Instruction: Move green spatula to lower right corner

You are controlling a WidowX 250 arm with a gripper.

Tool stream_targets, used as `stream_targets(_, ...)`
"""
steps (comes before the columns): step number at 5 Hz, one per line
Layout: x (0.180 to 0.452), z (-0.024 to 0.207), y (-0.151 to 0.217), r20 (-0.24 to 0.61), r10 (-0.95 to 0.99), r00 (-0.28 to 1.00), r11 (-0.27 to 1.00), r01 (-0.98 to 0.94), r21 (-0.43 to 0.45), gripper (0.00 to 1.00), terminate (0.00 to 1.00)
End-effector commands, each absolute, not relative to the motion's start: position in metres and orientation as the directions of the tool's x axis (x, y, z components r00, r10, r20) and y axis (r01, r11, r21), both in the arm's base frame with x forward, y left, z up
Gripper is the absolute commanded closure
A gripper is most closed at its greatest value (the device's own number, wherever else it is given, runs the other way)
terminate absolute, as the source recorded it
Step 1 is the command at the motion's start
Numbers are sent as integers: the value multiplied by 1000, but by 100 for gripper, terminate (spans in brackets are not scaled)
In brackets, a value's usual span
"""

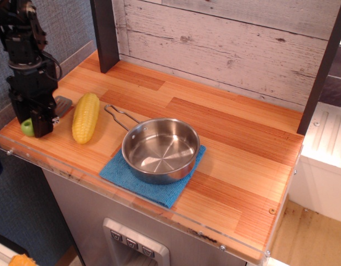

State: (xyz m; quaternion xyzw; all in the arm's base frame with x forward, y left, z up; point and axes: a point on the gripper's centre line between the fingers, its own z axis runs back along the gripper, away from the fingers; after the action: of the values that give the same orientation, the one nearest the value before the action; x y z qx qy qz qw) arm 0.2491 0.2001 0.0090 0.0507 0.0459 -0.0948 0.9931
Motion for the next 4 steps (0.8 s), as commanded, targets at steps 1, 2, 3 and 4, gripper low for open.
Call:
stream_targets(1, 240, 38, 196, -9, -6, 1000, 983, 7, 183, 100, 0)
stream_targets(2, 225, 72, 184, 76, 192, 979, 948, -205, 244, 100, 0)
stream_targets(3, 239, 112, 132, 204, 180, 962, 936, -231, 267, 100, 0)
stream_targets(4, 262, 111, 88, 311, 64, 948, 991, -98, 96, 100, 0)
